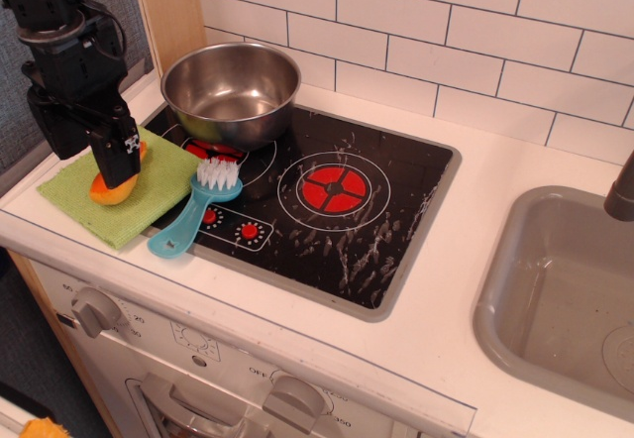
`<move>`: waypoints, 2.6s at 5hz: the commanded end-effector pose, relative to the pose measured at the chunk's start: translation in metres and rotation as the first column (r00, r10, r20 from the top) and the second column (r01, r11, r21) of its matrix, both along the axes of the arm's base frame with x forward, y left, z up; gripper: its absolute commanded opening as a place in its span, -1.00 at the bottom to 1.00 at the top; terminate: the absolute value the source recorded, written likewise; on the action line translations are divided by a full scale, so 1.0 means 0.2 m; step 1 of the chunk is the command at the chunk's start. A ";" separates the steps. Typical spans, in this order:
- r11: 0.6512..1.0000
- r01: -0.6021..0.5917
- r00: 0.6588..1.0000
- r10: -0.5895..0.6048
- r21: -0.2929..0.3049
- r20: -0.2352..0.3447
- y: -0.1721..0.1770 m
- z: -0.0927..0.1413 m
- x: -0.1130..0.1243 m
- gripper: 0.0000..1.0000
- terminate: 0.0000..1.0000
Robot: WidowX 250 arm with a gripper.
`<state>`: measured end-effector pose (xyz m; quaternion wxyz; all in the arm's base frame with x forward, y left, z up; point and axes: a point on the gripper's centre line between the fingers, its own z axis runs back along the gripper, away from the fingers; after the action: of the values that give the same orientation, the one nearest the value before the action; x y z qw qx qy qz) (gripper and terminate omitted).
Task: Move the scrubber to the right side.
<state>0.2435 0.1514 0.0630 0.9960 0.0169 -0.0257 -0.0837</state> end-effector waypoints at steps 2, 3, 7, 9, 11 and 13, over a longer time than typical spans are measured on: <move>0.997 0.082 0.997 -0.082 -0.011 0.009 -0.11 0.01 0.02 1.00 -1.00; 0.985 0.174 0.985 -0.174 -0.023 0.001 -0.27 0.00 0.06 1.00 -1.00; 0.991 0.130 0.984 -0.135 -0.042 -0.116 -0.36 -0.27 0.21 1.00 -1.00; 0.976 0.186 0.981 -0.192 -0.112 -0.041 -0.42 -0.12 0.17 1.00 -1.00; 0.977 0.202 0.979 -0.201 -0.069 0.030 -0.41 0.00 0.18 1.00 -1.00; 0.983 0.181 0.983 -0.181 -0.026 -0.010 -0.36 -0.10 0.28 1.00 -1.00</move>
<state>0.2963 0.0777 0.0327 0.9856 -0.0077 -0.0037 -0.1691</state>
